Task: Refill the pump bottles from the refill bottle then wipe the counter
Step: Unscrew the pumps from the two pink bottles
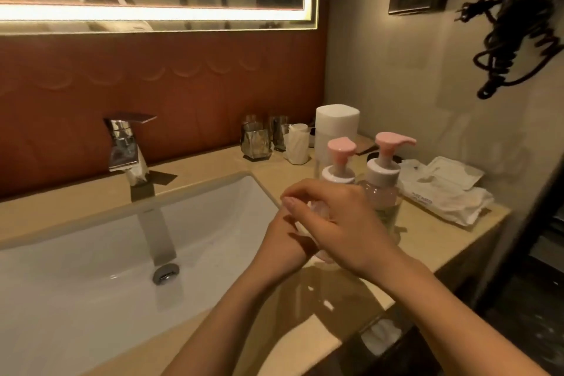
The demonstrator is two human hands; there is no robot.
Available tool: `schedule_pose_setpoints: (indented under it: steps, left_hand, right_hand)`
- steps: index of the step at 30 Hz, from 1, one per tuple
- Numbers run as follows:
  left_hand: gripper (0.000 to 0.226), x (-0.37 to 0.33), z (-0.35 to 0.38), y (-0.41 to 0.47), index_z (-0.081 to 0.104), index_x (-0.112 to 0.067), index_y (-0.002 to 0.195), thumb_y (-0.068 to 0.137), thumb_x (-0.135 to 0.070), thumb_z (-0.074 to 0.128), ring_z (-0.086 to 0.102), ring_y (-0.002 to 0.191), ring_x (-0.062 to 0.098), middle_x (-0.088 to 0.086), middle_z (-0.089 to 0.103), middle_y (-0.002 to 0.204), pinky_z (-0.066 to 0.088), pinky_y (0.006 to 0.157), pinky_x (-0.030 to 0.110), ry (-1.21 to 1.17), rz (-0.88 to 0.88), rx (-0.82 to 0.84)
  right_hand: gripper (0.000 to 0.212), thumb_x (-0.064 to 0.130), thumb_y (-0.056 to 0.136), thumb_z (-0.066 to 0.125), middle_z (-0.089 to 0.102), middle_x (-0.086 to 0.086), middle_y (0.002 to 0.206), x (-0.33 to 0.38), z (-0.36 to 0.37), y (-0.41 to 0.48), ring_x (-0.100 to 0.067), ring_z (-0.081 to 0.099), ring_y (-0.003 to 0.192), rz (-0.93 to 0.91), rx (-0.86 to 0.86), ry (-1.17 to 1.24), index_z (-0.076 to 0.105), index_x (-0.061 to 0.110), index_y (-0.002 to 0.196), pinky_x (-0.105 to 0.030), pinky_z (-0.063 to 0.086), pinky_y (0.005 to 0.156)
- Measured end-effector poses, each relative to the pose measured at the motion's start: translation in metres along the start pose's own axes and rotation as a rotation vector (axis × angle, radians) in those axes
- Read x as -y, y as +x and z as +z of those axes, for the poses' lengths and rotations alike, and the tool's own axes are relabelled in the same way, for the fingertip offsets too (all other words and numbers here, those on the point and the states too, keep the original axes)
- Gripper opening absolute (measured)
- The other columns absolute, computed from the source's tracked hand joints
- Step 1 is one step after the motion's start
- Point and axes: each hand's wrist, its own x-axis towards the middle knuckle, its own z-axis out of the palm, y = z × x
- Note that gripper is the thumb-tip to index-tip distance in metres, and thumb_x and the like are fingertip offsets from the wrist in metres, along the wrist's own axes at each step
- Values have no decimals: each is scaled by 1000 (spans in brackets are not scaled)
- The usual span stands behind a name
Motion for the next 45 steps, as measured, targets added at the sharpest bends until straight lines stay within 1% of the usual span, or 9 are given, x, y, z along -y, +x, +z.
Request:
schedule_pose_setpoints:
  steps: [3,7,13,18,23,25,31,41,45]
  left_hand:
    - [52,1,27,8,48,-34,114,69,-49,69,54,107,-3,-19,55,108,48,82,12,-47,17,-123]
    - [76,7,43,10,29,-41,124,74,-13,78,48,91,-13,-35,43,102,41,67,3,-93,3,-164]
    - [71,18,65,9,29,-42,129,79,-19,74,45,105,-12,-23,43,126,36,77,0,-72,38,-308]
    - [71,21,59,-1,28,-37,135,82,-19,71,43,101,-18,-27,40,123,37,74,-5,-20,70,-273]
    - [68,24,53,-21,25,-48,129,86,-15,67,45,101,-25,-34,38,119,41,70,-2,-107,54,-194]
    - [72,27,53,-25,22,-53,128,86,-15,67,43,102,-26,-31,37,125,41,71,-1,-118,48,-186]
    - [81,25,54,-25,24,-53,128,74,-28,79,51,114,1,-20,45,130,51,83,15,-116,35,-178]
    - [75,26,48,-27,28,-64,112,69,-31,80,52,101,-15,-33,51,111,47,72,8,-96,75,-189]
    - [76,35,45,-24,31,-56,122,73,-20,77,53,100,-13,-24,53,116,48,70,9,-116,75,-152]
  right_hand:
    - [16,28,88,59,64,17,89,-9,-14,-11,6,57,89,12,-83,13,68,25,100,-6,44,73]
    - [11,22,86,64,65,13,87,-31,-30,-18,3,59,87,41,-255,5,69,22,96,-7,45,74]
    - [28,24,85,65,60,6,110,-61,-37,-16,-7,55,101,141,-279,16,56,24,111,-5,41,74]
    - [48,40,81,67,56,9,122,-64,-24,-10,-14,51,114,205,-208,40,47,30,124,-38,45,97]
    - [39,34,78,72,54,17,103,-50,-17,-14,1,47,96,206,-236,53,52,28,111,6,28,83]
    - [39,35,77,73,52,17,101,-45,-15,-17,2,43,92,219,-258,35,53,26,109,13,19,73]
    - [51,42,70,77,56,8,113,-40,-5,-13,-5,48,99,269,-301,47,48,25,108,-13,36,80]
    - [42,39,72,76,56,13,100,-32,7,-7,1,46,86,304,-403,-41,54,23,104,-2,28,68]
    - [43,38,70,78,59,13,103,-38,2,-6,-2,53,94,323,-361,48,57,25,104,-20,43,81]
